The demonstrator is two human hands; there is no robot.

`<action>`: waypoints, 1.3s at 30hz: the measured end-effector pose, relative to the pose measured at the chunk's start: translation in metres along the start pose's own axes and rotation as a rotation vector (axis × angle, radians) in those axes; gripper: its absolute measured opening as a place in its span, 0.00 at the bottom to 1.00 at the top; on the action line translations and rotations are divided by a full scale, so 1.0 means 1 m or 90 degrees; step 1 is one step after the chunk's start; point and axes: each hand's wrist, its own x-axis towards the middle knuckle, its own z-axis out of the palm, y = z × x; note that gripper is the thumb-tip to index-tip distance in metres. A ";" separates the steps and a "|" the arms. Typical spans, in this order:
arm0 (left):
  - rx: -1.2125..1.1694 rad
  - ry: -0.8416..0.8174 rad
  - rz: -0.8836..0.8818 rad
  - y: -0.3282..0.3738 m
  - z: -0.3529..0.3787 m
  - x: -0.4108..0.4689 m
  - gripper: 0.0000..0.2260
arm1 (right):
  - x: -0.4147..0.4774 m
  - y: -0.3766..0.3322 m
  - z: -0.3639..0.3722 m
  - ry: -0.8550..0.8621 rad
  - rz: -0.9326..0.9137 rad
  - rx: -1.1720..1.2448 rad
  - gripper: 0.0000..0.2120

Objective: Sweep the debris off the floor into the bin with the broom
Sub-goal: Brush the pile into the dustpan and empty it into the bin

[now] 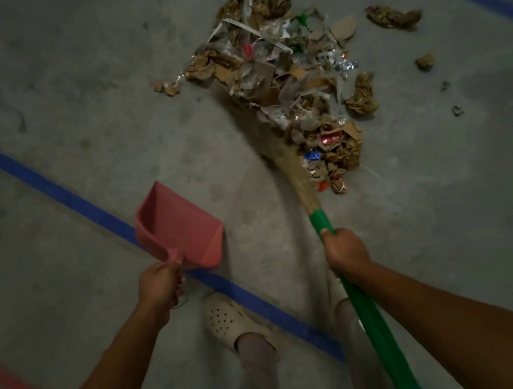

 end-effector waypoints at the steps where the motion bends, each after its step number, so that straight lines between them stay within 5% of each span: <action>1: 0.004 -0.012 0.006 0.005 0.007 -0.002 0.15 | 0.003 0.013 -0.012 0.031 -0.001 0.024 0.19; 9: 0.064 -0.100 0.047 0.050 0.073 -0.019 0.16 | -0.003 0.089 -0.103 0.135 -0.121 0.039 0.14; 21: 0.229 -0.188 0.031 0.075 0.126 0.016 0.26 | 0.087 0.110 -0.179 0.207 -0.091 0.059 0.19; 30: 0.217 -0.214 0.010 0.036 0.171 0.090 0.21 | 0.200 0.091 -0.183 0.153 0.083 0.128 0.23; 39: 0.196 -0.233 0.116 0.085 0.267 0.124 0.18 | 0.199 0.113 -0.109 0.127 -0.122 -0.138 0.20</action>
